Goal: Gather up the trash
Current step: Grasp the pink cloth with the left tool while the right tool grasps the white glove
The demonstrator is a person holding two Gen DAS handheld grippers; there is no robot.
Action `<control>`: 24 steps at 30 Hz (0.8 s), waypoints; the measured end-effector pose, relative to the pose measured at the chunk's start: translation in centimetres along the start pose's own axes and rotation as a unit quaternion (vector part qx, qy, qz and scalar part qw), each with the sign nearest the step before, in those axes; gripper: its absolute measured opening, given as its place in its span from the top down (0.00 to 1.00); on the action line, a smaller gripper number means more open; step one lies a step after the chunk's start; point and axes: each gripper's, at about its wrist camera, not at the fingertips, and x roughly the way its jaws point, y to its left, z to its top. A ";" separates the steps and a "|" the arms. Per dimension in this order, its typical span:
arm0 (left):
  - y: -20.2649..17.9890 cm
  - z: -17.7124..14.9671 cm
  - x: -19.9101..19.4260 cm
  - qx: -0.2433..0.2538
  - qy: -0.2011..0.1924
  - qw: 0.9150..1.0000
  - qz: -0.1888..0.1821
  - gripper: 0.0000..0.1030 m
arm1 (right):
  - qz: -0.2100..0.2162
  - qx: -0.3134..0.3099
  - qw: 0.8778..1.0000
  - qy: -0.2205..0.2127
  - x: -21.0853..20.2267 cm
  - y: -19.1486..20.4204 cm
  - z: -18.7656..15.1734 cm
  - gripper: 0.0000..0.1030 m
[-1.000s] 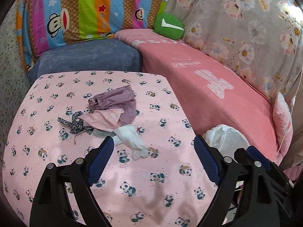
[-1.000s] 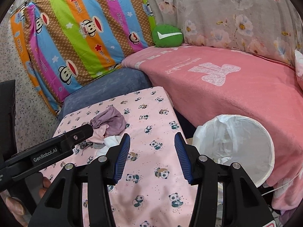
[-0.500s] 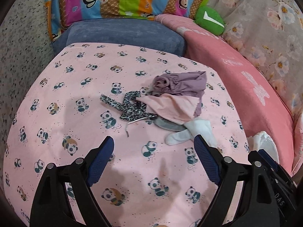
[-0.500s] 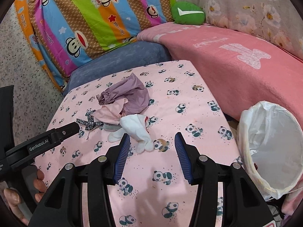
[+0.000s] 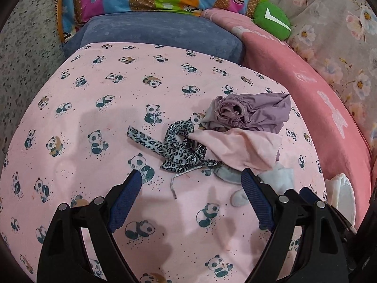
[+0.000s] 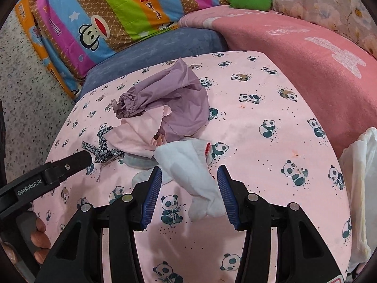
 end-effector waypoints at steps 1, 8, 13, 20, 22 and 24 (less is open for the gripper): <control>-0.3 0.3 0.3 0.000 0.000 1.000 -0.005 0.20 | 0.001 0.001 1.000 0.001 0.3 0.0 0.0 0.51; -2.9 1.6 2.2 0.010 0.007 0.999 -0.030 0.21 | 0.012 0.004 1.000 0.013 1.6 -0.2 -0.2 0.85; -4.4 2.1 3.6 0.014 0.017 0.999 -0.038 0.24 | 0.017 0.006 1.000 0.009 1.6 -0.6 -0.7 0.89; -5.0 1.6 4.9 0.015 0.044 0.997 -0.054 0.88 | 0.029 0.025 0.999 0.011 1.1 -1.4 -1.2 0.89; -5.0 1.2 4.5 0.016 0.045 0.997 -0.057 0.93 | 0.033 0.030 0.999 0.007 0.5 -1.7 -1.3 0.89; -5.2 1.0 3.9 0.016 0.042 0.997 -0.060 0.94 | 0.037 0.036 0.999 0.000 -0.3 -2.0 -1.4 0.89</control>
